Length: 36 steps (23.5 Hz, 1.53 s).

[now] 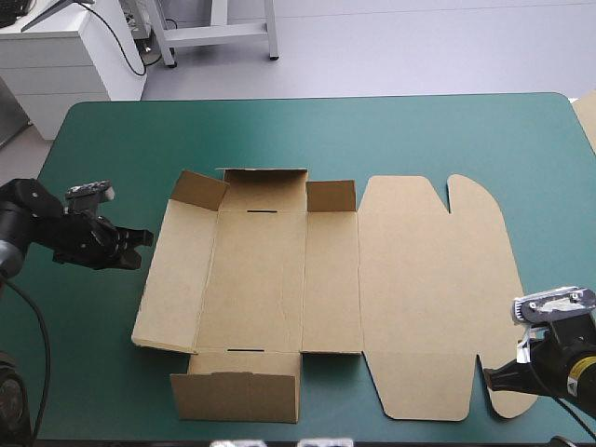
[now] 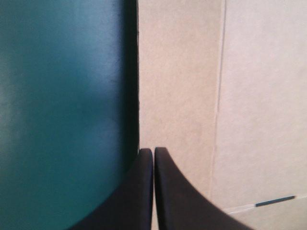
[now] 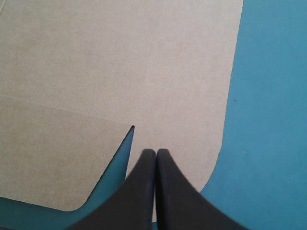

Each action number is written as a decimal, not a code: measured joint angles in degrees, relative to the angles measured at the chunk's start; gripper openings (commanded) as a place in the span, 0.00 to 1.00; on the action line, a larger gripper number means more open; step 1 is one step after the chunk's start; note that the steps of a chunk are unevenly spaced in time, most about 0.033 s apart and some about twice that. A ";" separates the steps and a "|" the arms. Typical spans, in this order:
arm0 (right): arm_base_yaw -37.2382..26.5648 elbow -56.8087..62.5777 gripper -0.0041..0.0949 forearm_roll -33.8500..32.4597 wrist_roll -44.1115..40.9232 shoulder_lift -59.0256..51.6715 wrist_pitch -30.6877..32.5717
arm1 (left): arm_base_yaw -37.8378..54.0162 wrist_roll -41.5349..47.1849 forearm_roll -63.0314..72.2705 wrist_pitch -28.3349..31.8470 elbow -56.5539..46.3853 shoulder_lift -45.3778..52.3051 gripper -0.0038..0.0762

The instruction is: Fold the box

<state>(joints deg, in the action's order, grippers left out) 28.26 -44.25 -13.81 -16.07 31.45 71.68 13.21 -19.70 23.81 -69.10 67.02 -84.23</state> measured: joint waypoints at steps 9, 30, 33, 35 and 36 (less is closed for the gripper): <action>0.00 0.76 0.02 0.15 -1.18 -1.89 0.00 | 6.02 -2.96 0.41 -0.13 -9.21 -0.71 0.05; 0.00 0.83 0.02 -0.01 -1.18 -1.89 0.00 | 2.18 -0.91 11.06 0.57 -10.20 -9.69 0.63; 0.00 0.83 0.02 -0.08 -1.18 -1.89 0.00 | -1.37 -0.91 11.67 0.45 -10.20 -10.96 0.63; 0.00 0.83 0.02 -0.08 -1.18 -1.89 0.00 | -3.29 -1.12 11.87 0.60 -10.20 -10.96 0.61; 0.00 0.83 0.02 -0.08 -1.18 -1.89 0.00 | -3.86 -1.18 11.87 0.60 -10.20 -10.96 0.59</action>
<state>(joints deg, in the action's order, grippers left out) 28.26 -43.42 -13.89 -17.24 29.56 71.68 9.35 -20.88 35.68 -68.50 56.82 -95.18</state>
